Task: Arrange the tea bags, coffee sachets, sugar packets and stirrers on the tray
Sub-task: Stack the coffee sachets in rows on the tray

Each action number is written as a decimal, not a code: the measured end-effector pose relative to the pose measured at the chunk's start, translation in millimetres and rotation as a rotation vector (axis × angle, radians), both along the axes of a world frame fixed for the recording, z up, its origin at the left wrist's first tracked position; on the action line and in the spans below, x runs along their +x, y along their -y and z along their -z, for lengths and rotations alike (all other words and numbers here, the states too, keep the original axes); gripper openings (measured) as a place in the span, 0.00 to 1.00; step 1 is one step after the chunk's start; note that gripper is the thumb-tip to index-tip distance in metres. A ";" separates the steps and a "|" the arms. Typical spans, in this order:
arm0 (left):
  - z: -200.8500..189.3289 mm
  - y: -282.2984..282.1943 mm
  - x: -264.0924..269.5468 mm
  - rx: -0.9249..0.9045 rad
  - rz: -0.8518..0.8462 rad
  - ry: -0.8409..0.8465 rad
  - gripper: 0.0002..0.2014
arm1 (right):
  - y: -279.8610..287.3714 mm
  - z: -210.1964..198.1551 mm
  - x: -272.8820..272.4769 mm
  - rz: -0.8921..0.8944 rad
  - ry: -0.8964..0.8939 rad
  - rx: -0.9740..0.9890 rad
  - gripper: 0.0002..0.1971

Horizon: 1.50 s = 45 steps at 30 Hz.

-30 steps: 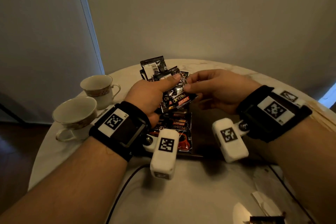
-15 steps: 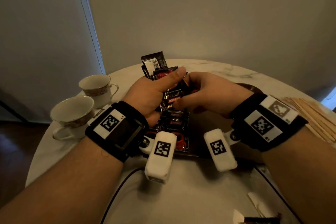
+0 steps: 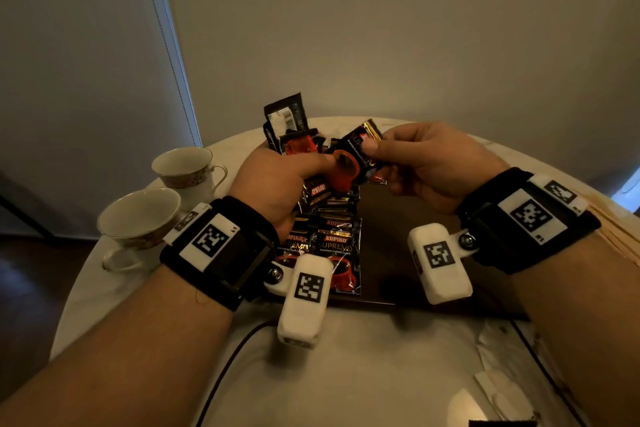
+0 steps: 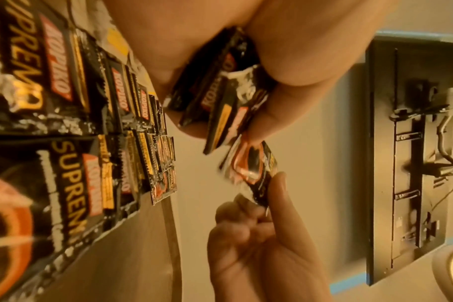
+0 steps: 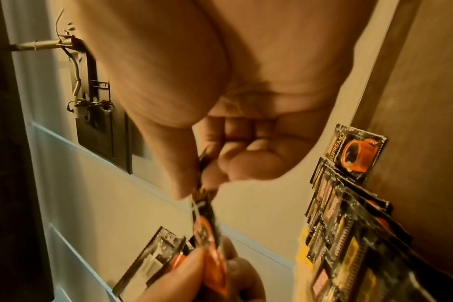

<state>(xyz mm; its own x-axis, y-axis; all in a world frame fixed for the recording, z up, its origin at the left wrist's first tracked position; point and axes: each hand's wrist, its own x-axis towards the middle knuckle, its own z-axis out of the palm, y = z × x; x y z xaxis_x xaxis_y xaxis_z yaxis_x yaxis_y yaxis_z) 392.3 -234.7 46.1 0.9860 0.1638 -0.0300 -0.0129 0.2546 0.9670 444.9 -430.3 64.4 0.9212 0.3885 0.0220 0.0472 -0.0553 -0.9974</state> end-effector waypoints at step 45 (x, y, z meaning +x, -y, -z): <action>4.5 -5.4 9.0 -0.017 -0.055 -0.052 0.09 | 19.5 35.4 68.7 0.513 -0.281 0.021 0.05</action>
<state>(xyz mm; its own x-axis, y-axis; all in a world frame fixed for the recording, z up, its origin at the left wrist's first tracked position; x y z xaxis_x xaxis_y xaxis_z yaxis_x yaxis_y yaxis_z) 401.4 -229.3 41.7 0.9726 0.2163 -0.0846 0.0234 0.2711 0.9623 513.6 -449.8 29.0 0.9630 -0.1063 -0.2477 -0.2471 0.0190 -0.9688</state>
